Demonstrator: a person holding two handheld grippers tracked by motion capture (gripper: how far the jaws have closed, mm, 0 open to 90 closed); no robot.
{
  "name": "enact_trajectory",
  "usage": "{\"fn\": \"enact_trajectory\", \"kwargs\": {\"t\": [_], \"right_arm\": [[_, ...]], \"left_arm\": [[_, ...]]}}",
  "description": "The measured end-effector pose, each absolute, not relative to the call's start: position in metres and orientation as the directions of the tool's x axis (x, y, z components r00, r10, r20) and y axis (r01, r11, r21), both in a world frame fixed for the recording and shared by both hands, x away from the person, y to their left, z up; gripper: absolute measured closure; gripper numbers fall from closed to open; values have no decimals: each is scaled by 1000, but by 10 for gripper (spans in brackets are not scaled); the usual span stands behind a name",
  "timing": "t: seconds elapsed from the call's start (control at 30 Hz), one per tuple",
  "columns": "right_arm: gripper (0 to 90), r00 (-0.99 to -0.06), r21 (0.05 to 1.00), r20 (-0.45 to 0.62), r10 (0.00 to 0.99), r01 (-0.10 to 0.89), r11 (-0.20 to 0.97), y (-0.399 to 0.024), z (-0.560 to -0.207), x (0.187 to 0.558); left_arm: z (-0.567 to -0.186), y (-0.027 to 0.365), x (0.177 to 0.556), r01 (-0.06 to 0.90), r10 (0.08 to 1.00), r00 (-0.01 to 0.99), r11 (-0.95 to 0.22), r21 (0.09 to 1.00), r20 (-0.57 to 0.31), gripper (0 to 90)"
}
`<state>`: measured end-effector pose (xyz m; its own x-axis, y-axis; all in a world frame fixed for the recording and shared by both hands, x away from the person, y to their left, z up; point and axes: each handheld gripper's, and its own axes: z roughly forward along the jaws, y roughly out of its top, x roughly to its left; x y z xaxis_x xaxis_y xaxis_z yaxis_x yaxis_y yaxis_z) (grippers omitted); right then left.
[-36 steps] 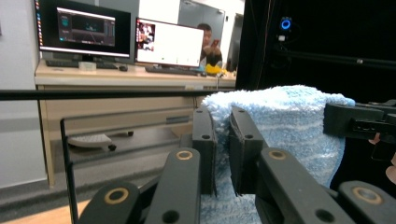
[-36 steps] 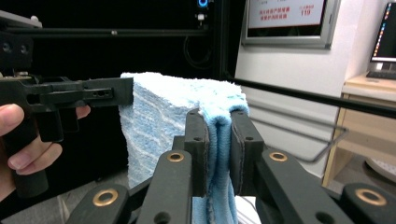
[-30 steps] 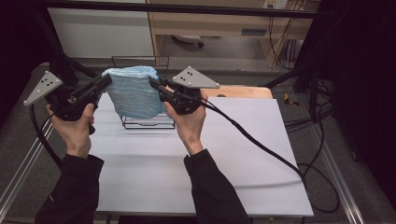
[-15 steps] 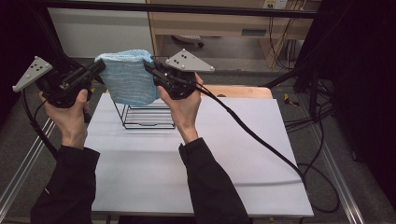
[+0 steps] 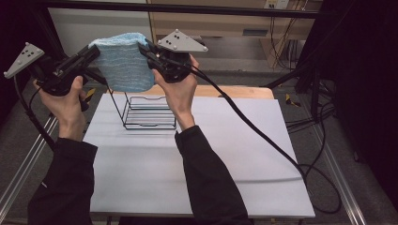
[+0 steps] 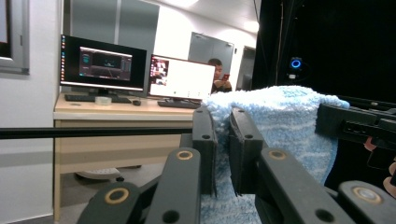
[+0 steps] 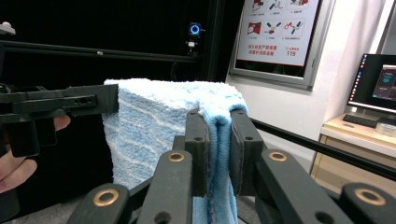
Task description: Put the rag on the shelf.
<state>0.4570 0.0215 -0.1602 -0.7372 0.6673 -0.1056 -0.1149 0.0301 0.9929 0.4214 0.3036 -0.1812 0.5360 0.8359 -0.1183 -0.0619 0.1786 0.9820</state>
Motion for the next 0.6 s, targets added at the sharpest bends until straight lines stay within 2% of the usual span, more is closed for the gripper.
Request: {"fn": "enact_trajectory", "kwargs": {"t": [0.6], "right_arm": [[800,-726,992,-108,679,-121,29,29,-146,490]], "left_arm": [[-168,304,454,-68,854,503,196,978,-136,822]]}}
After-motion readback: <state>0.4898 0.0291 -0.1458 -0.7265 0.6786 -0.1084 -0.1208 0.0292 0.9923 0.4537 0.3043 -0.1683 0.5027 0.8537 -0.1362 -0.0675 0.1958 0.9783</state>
